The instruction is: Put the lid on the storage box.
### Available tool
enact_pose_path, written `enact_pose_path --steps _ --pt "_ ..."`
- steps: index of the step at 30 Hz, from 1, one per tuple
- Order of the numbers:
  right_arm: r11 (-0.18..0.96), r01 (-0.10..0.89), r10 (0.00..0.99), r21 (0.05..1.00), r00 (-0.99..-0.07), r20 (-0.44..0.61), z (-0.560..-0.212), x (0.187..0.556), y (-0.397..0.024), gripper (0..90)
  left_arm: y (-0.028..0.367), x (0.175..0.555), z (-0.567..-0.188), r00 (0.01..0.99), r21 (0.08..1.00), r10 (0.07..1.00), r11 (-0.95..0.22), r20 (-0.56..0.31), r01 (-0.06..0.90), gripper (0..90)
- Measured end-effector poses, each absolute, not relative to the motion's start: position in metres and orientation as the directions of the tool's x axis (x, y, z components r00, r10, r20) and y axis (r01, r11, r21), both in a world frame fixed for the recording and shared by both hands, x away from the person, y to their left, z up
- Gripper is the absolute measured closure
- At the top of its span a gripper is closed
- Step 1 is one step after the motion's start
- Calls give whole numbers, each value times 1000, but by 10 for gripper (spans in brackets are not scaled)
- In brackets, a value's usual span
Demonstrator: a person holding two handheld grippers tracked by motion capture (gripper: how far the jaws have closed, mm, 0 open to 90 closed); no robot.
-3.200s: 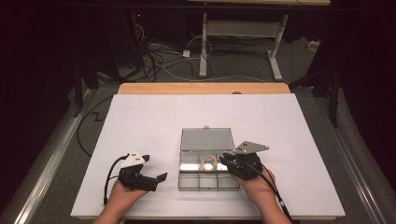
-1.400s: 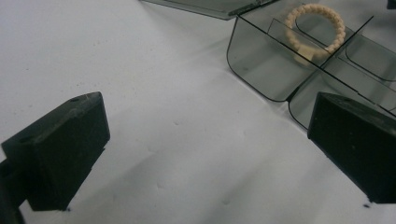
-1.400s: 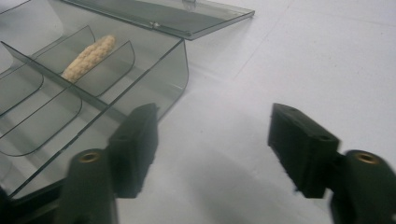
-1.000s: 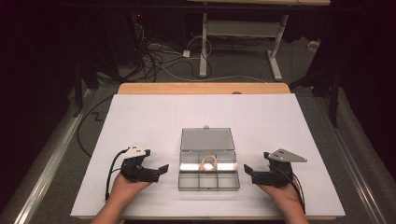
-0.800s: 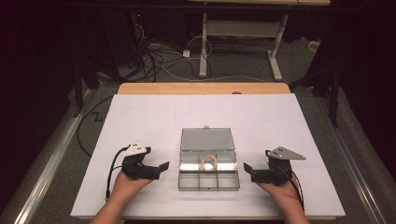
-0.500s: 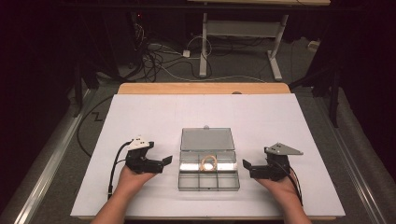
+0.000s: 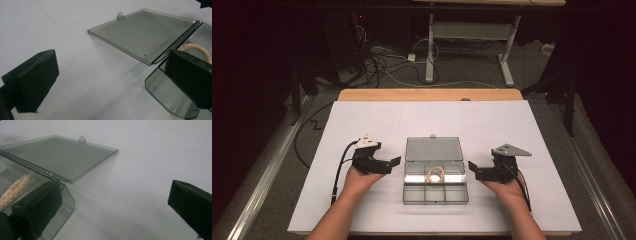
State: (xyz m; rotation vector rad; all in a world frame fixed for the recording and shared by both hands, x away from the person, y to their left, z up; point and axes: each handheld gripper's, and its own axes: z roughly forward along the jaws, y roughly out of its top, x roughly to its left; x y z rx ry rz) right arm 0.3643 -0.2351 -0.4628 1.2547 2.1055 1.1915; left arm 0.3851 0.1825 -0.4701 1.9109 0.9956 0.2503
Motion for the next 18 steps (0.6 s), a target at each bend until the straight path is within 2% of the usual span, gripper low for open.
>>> enact_pose_path --steps 18 --pt "210 539 856 815 -504 113 -460 395 -218 15 162 411 -471 647 792 720 -233 -250 565 0"
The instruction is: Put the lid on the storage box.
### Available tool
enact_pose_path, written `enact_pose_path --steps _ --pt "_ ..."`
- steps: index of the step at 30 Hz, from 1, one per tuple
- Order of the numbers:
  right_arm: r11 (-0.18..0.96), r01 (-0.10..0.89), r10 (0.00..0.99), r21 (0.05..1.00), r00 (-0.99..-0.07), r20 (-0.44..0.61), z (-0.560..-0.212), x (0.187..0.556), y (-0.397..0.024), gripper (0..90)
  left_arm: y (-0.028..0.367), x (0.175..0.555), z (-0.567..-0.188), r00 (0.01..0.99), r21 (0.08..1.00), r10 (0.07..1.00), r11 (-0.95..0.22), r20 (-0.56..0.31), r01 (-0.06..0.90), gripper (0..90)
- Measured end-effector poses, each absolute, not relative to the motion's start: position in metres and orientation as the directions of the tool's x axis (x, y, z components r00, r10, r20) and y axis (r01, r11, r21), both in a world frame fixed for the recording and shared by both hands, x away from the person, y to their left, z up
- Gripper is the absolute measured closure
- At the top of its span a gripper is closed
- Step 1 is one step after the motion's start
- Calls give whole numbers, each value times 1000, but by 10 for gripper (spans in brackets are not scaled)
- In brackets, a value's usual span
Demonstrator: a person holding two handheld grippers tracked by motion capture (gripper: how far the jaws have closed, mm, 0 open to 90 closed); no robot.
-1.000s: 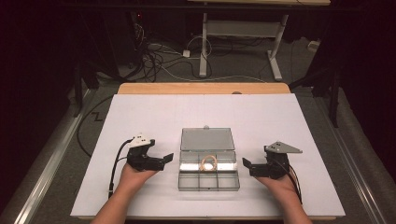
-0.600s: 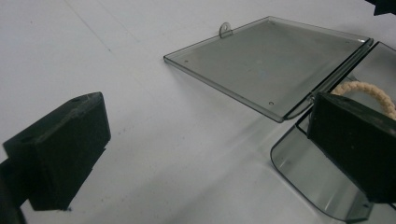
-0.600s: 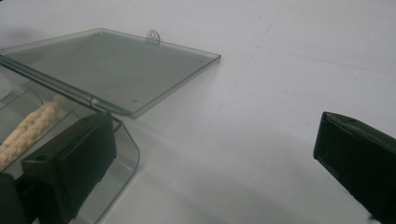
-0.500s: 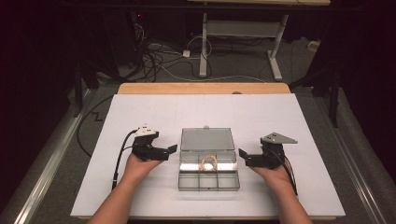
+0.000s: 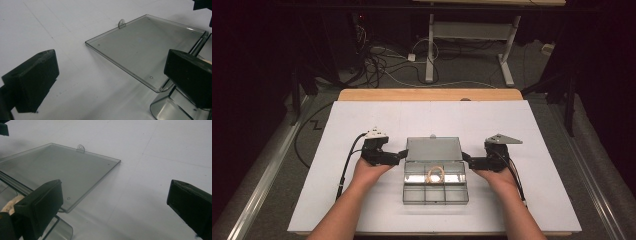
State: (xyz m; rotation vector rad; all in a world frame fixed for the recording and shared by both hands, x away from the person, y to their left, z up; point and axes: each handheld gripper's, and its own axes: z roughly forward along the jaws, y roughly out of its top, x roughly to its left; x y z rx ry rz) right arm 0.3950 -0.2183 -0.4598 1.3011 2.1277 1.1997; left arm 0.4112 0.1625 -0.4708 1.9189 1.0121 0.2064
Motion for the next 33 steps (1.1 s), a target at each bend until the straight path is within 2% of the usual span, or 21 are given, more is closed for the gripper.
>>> enact_pose_path --steps 9,21,27,33 --pt "227 573 843 788 -520 135 -464 408 -199 35 154 413 -476 645 775 709 -225 -284 590 0" --pt "214 630 831 747 -519 200 -473 419 -188 87 151 413 -480 648 769 705 -234 -287 595 0" --pt "184 666 812 723 -518 270 -475 421 -190 156 148 413 -483 653 762 706 -254 -275 595 0" --pt "156 703 785 694 -514 345 -477 422 -190 167 147 412 -483 653 763 710 -260 -264 591 0"
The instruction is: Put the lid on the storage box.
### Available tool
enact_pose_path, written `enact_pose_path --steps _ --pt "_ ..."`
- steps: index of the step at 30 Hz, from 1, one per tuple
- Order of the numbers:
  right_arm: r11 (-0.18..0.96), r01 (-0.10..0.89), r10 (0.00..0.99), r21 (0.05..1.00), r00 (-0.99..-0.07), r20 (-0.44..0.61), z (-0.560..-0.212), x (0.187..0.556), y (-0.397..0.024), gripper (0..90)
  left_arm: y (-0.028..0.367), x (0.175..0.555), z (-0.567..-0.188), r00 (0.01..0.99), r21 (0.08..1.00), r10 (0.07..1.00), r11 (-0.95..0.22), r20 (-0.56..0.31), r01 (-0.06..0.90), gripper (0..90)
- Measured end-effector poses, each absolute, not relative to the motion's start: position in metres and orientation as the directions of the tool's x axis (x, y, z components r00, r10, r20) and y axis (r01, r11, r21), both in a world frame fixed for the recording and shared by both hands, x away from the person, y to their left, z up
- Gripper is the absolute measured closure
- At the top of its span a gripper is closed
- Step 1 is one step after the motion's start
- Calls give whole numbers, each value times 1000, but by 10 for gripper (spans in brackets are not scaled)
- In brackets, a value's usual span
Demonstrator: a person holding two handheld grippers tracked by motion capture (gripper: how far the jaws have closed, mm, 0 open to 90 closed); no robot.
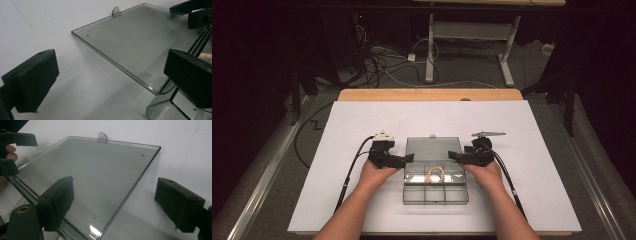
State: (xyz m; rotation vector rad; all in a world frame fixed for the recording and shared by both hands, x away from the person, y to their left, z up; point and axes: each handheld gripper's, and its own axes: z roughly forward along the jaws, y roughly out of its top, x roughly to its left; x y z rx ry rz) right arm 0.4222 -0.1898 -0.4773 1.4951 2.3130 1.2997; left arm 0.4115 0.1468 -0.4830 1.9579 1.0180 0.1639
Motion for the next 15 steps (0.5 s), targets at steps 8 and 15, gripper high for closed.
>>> enact_pose_path --steps 8,15 --pt "124 744 758 656 -498 421 -480 424 -189 196 146 412 -483 653 762 709 -259 -267 593 0" --pt "114 762 728 637 -501 468 -480 424 -190 288 146 411 -483 652 762 710 -260 -266 593 0"
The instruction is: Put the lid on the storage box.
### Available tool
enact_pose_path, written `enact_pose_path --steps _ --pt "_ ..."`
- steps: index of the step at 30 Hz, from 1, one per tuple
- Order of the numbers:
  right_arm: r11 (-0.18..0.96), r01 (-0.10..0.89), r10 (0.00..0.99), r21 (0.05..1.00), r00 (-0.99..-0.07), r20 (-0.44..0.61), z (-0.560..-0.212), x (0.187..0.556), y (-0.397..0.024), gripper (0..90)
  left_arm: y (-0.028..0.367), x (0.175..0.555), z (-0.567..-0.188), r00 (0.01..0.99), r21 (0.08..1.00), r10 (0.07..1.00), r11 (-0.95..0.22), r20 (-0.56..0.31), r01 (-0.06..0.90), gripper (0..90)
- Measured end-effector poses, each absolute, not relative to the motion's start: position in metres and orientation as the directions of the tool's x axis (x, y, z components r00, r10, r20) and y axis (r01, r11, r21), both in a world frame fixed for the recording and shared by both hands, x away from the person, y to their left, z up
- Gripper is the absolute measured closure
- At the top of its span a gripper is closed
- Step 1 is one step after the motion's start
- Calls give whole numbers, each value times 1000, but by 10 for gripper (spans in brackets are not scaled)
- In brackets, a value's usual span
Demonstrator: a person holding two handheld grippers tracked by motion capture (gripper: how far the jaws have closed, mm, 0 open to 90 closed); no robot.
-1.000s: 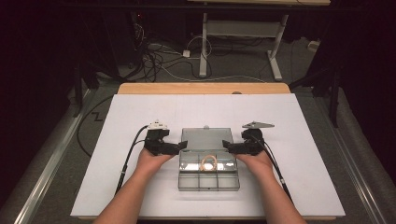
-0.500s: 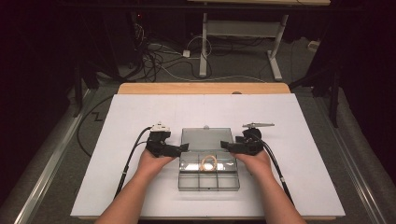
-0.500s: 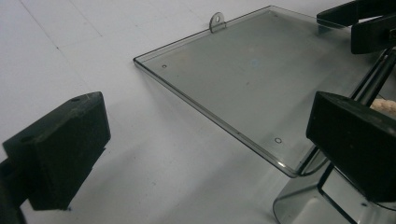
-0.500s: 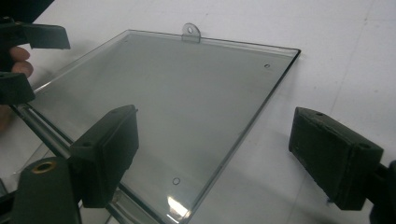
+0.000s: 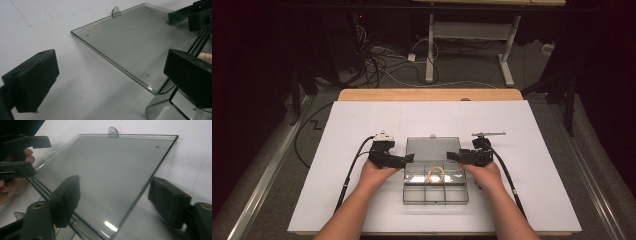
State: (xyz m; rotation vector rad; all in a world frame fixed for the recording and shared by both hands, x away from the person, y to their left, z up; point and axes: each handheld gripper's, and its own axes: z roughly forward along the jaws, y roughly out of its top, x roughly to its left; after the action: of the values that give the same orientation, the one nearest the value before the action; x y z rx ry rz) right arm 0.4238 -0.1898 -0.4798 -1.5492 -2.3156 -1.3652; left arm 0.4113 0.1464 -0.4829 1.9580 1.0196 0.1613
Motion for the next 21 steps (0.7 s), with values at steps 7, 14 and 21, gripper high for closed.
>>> enact_pose_path --steps 7,14,21 --pt "98 772 724 627 -488 488 -479 422 -189 322 148 410 -481 659 770 705 -258 -264 584 16" --pt "105 739 734 665 -509 449 -476 420 -189 377 152 410 -477 657 773 701 -243 -278 586 31" --pt "117 678 748 725 -541 385 -470 414 -189 448 151 409 -477 677 774 674 -246 -296 583 106"
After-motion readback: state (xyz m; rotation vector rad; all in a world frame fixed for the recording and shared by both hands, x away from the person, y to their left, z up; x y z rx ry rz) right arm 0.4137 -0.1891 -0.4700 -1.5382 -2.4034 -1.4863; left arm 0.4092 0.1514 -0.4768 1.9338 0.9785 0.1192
